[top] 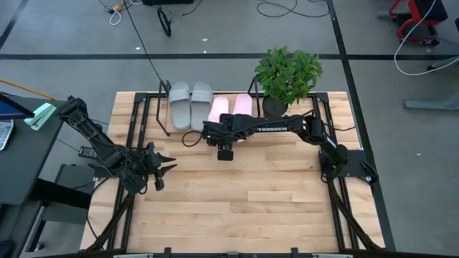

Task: Pick and place slides into the shelf
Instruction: Put the pink slipper on the shelf

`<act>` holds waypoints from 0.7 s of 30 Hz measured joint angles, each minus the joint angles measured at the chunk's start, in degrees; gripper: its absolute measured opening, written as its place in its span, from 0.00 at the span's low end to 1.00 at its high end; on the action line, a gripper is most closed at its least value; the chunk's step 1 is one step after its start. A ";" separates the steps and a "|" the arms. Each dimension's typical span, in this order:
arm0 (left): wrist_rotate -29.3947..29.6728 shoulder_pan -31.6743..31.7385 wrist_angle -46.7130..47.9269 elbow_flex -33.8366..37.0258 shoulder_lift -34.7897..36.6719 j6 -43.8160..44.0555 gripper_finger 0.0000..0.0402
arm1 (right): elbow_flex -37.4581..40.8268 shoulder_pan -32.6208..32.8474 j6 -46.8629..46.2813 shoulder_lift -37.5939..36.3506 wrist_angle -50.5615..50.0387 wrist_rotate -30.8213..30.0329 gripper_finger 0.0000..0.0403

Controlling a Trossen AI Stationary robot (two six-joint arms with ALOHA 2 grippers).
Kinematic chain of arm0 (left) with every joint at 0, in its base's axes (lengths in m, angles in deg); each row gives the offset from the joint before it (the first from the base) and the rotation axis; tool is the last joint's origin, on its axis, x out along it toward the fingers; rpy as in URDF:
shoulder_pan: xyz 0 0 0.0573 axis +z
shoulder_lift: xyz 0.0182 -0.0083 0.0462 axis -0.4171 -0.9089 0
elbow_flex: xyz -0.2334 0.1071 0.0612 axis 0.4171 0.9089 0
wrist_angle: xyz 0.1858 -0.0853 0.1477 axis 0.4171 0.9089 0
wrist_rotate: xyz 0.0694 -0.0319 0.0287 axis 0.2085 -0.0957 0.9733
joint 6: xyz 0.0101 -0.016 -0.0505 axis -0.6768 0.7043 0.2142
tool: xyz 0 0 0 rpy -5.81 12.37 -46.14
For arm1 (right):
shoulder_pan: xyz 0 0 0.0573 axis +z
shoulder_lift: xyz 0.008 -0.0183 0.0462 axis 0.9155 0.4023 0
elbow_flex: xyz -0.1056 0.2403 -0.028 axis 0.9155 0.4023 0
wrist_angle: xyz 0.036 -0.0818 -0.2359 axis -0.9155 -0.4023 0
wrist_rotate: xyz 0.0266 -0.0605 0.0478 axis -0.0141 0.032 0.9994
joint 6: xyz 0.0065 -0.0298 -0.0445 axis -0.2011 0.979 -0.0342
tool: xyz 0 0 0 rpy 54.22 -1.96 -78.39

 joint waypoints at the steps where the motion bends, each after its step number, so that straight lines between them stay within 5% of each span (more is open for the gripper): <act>1: 0.00 0.00 0.00 0.00 0.00 0.00 0.27 | 0.00 -0.23 0.01 0.00 0.08 0.01 0.41; 12: 0.00 -0.01 0.00 0.00 0.00 0.00 0.27 | -0.02 -1.02 0.05 0.52 1.29 3.81 0.22; 21: 0.00 0.00 -0.01 0.00 0.00 0.00 0.27 | 0.60 -1.06 -0.16 0.52 2.11 4.52 0.25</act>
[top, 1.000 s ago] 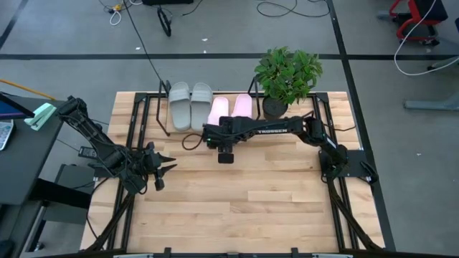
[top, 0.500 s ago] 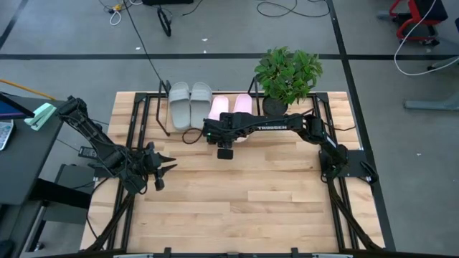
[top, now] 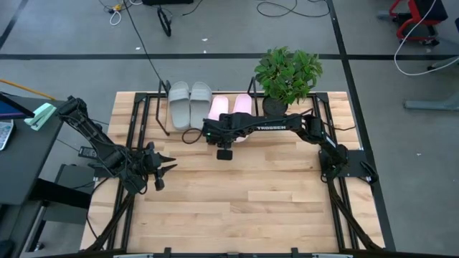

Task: Pick and place slides into the shelf
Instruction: Put the pink slipper on the shelf, then return to Home Position

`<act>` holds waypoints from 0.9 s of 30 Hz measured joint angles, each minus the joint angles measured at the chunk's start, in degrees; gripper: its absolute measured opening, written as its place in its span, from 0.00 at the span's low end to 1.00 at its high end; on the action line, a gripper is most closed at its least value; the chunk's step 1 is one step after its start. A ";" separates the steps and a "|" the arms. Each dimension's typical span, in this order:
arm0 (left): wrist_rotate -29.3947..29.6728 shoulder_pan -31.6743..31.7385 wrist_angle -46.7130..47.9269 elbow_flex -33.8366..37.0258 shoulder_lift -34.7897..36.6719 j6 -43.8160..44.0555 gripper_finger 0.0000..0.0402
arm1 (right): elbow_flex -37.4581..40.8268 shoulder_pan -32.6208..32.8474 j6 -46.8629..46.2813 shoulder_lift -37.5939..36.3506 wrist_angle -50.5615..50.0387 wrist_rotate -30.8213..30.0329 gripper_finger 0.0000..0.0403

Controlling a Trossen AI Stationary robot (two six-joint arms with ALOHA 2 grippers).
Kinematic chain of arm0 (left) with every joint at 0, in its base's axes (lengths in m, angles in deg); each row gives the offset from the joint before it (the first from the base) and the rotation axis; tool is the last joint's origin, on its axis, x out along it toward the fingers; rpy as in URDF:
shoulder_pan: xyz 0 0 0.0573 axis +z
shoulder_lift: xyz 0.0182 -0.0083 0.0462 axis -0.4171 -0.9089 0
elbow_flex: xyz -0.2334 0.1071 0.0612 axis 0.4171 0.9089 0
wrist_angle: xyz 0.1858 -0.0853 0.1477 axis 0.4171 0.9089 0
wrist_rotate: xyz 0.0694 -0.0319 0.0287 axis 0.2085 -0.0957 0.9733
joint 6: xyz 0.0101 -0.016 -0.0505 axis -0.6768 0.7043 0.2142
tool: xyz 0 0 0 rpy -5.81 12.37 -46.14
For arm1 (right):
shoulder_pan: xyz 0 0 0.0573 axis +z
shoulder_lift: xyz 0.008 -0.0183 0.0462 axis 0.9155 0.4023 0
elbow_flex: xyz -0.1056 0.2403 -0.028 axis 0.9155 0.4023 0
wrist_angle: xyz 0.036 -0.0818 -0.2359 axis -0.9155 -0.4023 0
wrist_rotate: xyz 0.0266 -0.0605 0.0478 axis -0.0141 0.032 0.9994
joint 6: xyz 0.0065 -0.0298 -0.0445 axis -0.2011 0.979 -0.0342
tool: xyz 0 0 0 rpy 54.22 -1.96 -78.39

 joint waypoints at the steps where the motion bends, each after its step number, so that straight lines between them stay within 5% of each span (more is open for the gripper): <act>1: 0.00 -0.01 -0.01 0.00 0.00 0.00 0.27 | 0.39 0.00 -0.24 0.00 0.17 0.06 0.26; 27: -0.21 -0.01 -0.11 0.00 0.00 -0.50 0.27 | -6.61 0.07 -1.82 -0.74 -8.74 0.57 0.48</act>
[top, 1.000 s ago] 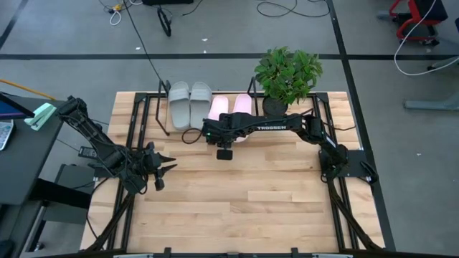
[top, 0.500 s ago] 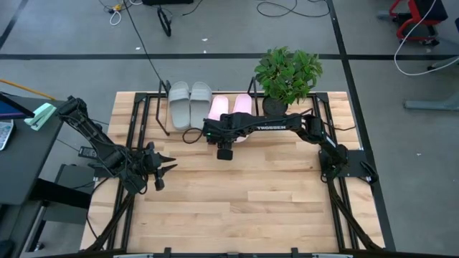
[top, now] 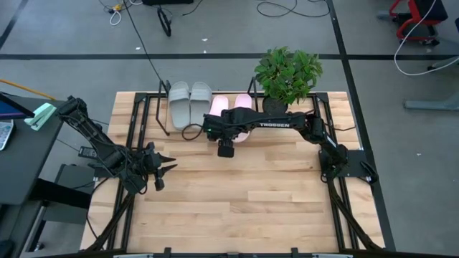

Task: Pick and place slides into the shelf
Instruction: Return to Home Position

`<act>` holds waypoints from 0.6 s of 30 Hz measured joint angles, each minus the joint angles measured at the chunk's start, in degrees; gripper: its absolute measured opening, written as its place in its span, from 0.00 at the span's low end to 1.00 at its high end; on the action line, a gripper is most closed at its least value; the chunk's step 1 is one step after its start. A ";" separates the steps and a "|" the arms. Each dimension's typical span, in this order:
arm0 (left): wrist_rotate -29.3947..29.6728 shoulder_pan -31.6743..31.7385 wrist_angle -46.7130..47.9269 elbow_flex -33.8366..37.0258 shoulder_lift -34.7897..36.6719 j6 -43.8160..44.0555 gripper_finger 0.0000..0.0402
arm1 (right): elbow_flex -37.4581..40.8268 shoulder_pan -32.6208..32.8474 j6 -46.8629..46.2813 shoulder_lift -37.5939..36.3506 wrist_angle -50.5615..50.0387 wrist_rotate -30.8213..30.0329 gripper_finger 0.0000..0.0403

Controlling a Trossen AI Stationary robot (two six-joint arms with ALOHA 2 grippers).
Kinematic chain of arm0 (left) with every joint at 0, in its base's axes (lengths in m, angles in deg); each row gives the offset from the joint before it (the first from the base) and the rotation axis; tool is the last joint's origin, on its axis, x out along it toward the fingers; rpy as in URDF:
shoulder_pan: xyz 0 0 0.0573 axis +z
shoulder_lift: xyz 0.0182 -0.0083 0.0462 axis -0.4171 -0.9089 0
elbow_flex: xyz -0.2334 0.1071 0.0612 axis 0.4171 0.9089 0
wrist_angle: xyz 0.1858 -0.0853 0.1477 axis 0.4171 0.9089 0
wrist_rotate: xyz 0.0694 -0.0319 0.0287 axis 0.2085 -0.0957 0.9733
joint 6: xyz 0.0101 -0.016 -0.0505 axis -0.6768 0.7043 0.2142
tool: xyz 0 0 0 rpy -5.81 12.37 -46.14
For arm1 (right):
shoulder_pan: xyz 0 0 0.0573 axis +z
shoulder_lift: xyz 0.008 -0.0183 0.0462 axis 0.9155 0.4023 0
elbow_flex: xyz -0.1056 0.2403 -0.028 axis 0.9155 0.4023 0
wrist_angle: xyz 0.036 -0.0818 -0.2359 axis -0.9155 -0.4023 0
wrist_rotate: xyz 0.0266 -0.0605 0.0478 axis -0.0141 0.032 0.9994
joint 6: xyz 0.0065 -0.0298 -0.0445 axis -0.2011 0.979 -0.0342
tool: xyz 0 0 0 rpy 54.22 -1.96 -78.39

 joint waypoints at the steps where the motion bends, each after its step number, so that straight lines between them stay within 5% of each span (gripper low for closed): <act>1: 0.00 0.00 0.23 0.00 0.00 -0.01 0.27 | -0.71 0.09 -1.16 -0.03 -1.48 0.00 0.48; 5: 0.08 0.01 0.57 0.02 0.00 -0.06 0.27 | -3.55 1.29 -5.92 -0.05 -10.95 -3.45 0.40; 12: 0.65 0.01 1.24 0.02 0.00 -0.22 0.26 | -3.93 5.19 -10.25 -0.03 -20.06 -8.57 0.04; 18: 1.28 -0.01 1.37 0.02 0.00 0.34 0.24 | -3.88 9.56 -14.51 -0.20 -21.21 -15.35 0.02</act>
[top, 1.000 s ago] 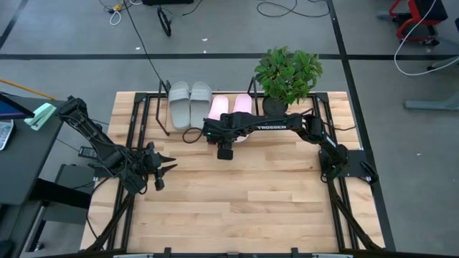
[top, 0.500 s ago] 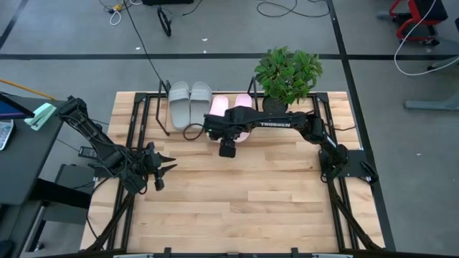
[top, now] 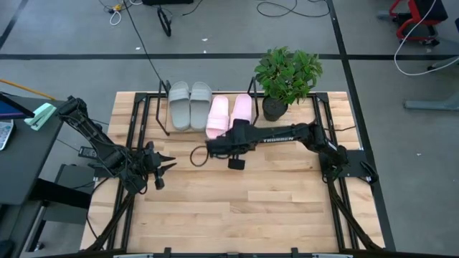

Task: Pick and place slides into the shelf
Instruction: Return to Home Position

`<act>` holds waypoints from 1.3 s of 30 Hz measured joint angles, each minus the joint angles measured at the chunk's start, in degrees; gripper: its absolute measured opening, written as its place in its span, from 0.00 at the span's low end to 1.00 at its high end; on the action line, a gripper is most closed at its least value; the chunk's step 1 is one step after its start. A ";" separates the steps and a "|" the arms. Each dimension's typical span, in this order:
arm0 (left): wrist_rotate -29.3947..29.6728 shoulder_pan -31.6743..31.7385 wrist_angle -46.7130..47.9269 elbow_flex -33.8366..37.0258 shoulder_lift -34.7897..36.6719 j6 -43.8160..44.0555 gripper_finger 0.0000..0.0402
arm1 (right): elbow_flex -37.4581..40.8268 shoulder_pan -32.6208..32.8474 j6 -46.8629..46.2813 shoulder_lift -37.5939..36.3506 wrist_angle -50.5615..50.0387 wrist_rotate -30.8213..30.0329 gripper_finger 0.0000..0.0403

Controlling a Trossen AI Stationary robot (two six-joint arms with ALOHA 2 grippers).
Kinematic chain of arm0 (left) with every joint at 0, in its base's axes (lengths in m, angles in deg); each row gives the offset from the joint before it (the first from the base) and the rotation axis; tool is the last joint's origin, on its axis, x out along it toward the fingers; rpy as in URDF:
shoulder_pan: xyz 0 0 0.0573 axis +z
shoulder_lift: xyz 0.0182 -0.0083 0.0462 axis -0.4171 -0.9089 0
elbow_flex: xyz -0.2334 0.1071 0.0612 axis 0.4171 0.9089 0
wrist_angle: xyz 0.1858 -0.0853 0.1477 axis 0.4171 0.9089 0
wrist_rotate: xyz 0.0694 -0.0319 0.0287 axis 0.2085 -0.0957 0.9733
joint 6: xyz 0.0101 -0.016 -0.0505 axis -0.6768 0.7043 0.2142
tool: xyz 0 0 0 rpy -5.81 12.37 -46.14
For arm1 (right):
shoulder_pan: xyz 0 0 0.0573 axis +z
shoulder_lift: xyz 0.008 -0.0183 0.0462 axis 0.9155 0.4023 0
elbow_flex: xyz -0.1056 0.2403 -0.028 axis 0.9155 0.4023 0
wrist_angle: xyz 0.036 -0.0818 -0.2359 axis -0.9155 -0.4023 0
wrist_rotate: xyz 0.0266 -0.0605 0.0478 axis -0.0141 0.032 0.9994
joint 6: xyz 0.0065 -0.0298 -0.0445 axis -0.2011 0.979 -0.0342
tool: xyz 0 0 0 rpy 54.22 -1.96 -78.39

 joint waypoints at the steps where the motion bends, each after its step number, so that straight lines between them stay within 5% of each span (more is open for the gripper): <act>1: 0.46 0.00 0.02 0.00 0.00 0.15 0.23 | 0.22 0.71 -1.19 -0.11 -0.05 -1.47 0.01; 7: 2.02 0.02 0.00 0.00 0.00 2.53 0.20 | 4.35 4.20 -8.33 -3.54 -0.40 -6.16 0.01; 12: 3.31 0.01 -0.28 0.00 -0.15 4.95 0.18 | 17.49 9.13 -15.67 -11.36 3.52 -6.78 0.01; 21: 8.58 0.07 -5.37 0.02 -3.69 4.18 0.19 | 59.46 16.72 -25.14 -35.76 39.91 -4.75 0.01; 28: 11.20 2.82 -8.88 0.04 -4.15 1.90 0.17 | 90.46 17.23 -21.50 -51.27 82.84 -1.30 0.00; 39: 9.75 9.12 -16.07 0.04 -4.17 -5.94 0.19 | 113.80 13.15 -21.68 -63.68 102.54 -2.90 0.00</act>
